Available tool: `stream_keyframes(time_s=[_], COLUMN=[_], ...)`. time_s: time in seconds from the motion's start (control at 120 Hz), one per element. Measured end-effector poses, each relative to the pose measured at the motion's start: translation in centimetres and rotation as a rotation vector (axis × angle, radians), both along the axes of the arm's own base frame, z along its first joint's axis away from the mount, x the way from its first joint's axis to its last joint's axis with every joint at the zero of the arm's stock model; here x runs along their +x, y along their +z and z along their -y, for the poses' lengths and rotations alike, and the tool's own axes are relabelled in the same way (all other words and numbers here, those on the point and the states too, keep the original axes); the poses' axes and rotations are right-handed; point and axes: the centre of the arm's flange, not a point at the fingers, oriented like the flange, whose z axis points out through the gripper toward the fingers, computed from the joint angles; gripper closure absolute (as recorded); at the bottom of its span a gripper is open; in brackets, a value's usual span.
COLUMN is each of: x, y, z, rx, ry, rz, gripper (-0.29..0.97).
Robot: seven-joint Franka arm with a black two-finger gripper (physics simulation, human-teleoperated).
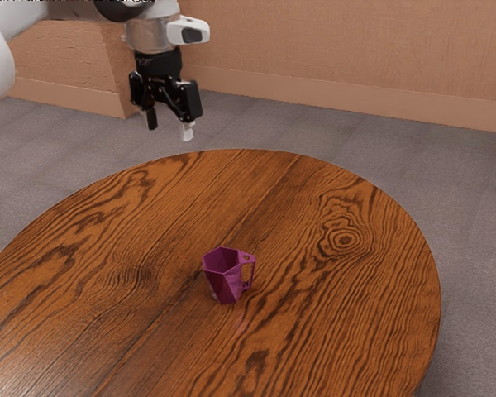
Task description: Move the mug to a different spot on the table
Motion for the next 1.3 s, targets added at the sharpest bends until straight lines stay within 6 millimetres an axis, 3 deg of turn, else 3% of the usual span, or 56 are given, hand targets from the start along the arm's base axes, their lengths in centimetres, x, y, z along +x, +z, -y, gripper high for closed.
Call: stream_keyframes(time_s=[0.15,0.2,0.367,0.5,0.692,0.783,1.008,1.2,1.3], x=[-0.6,-0.7,-0.3,1.7,4.0,4.4,4.8,5.8,6.5], y=[-1.9,-4.7,-16.7,-21.7,-24.0,-25.9,-28.4,-28.8,-30.5], z=[3.3,3.7,5.1,6.4,8.6,9.3,10.8,11.1,11.3], rx=[0.001,0.002,0.023,0.041,0.033,0.032,0.023,0.031,0.035], ry=[-0.084,-0.100,-0.143,-0.228,-0.373,-0.430,-0.553,-0.634,-0.672], rz=[-0.036,-0.071,-0.183,-0.157,-0.089,-0.094,-0.094,-0.071,-0.079], gripper=[0.00,0.00,0.00,0.00,0.00,0.00,0.00,0.00,0.00])
